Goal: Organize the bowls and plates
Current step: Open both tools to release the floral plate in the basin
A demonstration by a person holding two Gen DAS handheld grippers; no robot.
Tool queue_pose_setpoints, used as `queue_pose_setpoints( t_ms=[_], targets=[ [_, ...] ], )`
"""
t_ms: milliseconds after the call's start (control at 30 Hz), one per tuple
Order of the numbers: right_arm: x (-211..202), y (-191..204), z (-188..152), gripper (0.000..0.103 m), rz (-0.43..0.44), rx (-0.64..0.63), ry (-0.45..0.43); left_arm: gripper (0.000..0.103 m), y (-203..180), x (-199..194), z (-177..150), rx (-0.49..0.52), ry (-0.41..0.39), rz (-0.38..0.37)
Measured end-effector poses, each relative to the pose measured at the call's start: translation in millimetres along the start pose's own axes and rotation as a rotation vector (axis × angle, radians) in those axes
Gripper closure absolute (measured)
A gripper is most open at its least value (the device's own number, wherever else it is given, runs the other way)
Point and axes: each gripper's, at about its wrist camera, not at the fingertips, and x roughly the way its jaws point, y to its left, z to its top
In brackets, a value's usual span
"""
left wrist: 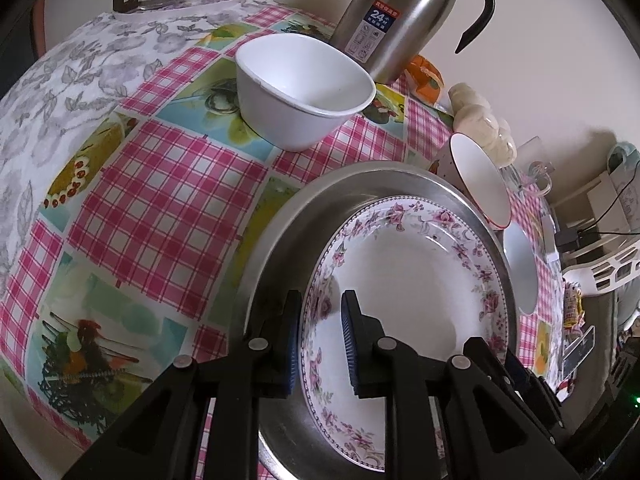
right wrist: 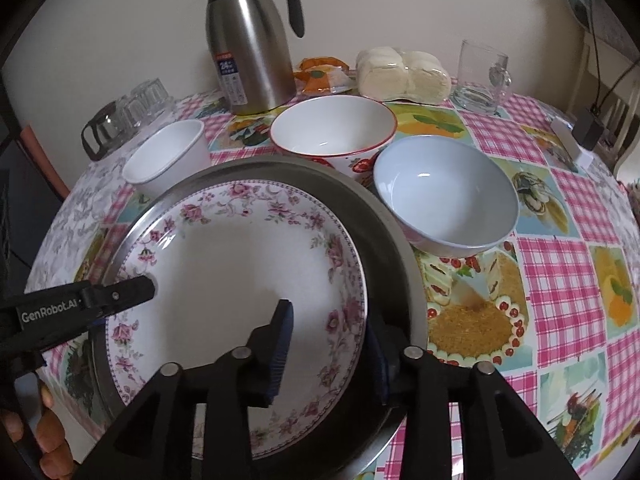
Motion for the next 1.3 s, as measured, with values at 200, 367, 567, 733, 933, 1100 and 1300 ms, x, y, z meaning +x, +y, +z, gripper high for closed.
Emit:
queue_pose_setpoints(
  t_ms=[200, 367, 567, 733, 933, 1100, 1300],
  targets=[
    [-0.7, -1.0, -0.1, 0.059, 0.019, 0.004, -0.002, 0.083, 6.0, -1.9, 3.7, -0.017, -0.020, -0.018],
    [0.2, 1.7, 0.3, 0.054, 0.020, 0.005, -0.007, 0.083, 5.4, -1.4, 5.0, -0.002, -0.035, -0.019],
    [0.7, 4.2, 0.3, 0.050, 0.027, 0.003, -0.017, 0.083, 4.5, 1.9, 9.4, 0.016, -0.058, -0.025],
    [0.6, 3.9, 1.0, 0.046, 0.042, 0.005, -0.015, 0.083, 3.0, 3.6, 10.8, 0.033, -0.059, -0.013],
    [-5.4, 5.7, 2.7, 0.036, 0.041, -0.005, -0.026, 0.081, 0.3, 1.6, 10.8, 0.049, -0.046, -0.004],
    [-16.2, -0.3, 5.6, 0.035, 0.019, 0.015, -0.058, 0.068, -4.3, -10.2, 10.7, 0.074, -0.064, -0.003],
    [-29.4, -2.7, 9.3, 0.032, 0.005, 0.020, -0.094, 0.052, -17.6, -31.2, 8.0, 0.134, -0.097, 0.005]
  ],
)
